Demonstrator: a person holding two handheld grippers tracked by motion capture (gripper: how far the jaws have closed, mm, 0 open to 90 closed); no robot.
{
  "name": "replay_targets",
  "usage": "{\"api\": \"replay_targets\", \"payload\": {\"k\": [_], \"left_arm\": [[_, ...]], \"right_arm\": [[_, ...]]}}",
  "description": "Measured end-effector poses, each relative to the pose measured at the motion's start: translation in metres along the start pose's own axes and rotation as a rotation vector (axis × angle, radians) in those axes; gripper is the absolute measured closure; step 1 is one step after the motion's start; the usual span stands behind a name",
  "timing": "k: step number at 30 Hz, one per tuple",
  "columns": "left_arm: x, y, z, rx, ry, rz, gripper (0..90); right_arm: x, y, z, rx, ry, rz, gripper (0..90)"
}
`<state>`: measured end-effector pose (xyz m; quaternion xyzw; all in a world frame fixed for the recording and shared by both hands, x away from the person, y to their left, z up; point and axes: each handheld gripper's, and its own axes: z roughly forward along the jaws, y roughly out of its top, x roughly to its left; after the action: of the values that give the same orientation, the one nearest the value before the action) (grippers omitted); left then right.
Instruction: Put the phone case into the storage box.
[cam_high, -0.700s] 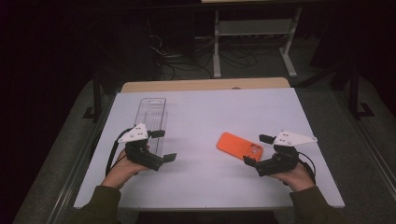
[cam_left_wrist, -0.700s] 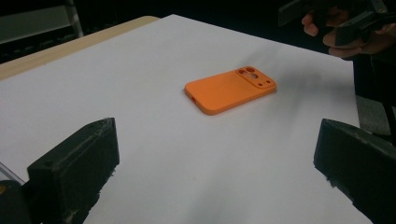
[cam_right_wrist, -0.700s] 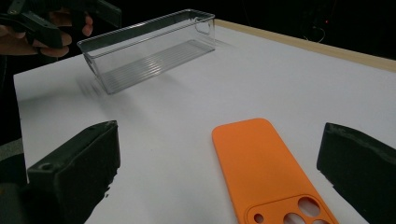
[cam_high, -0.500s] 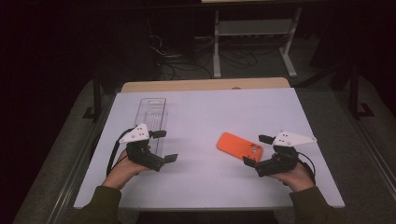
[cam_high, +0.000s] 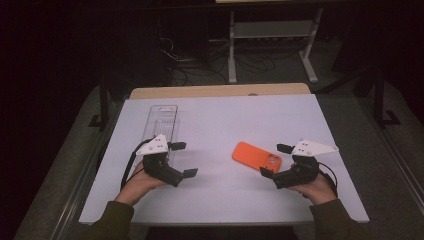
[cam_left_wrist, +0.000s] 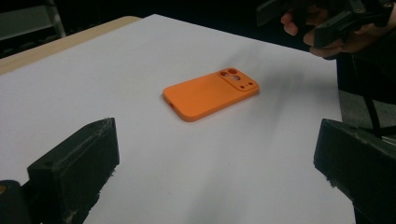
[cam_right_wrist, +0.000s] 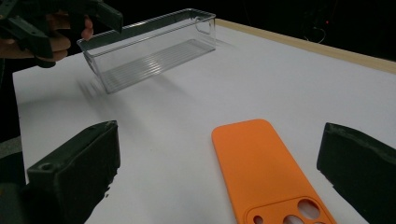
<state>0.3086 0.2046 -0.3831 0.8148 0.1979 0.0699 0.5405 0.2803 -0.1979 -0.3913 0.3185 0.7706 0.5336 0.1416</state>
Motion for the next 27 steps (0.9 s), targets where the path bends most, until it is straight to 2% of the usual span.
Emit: {"api": "replay_targets", "payload": {"k": [8, 10, 11, 12, 20, 27], "left_arm": [[-0.006, 0.0, 0.013, -0.003, -0.03, -0.003, 0.0], [-0.005, 0.0, 0.015, -0.002, -0.025, 0.011, 0.0], [-0.006, 0.0, 0.015, -0.019, -0.031, -0.003, 0.0], [-0.006, 0.0, 0.015, -0.024, -0.034, 0.0, 0.0], [-0.003, -0.005, 0.017, -0.026, -0.025, -0.006, 0.0], [-0.004, -0.009, 0.021, -0.006, -0.025, -0.008, 0.0]], "right_arm": [[-0.001, -0.001, 0.0, 0.008, -0.01, 0.0, 0.0], [-0.002, -0.001, 0.001, 0.01, -0.008, -0.001, 0.0], [-0.001, -0.001, 0.001, 0.017, -0.01, 0.001, 0.0], [-0.002, -0.001, 0.001, 0.022, -0.017, -0.003, 0.0], [-0.001, 0.0, 0.01, 0.043, -0.027, -0.008, 0.0], [-0.003, 0.002, 0.014, 0.059, -0.024, -0.017, 0.0]]}}
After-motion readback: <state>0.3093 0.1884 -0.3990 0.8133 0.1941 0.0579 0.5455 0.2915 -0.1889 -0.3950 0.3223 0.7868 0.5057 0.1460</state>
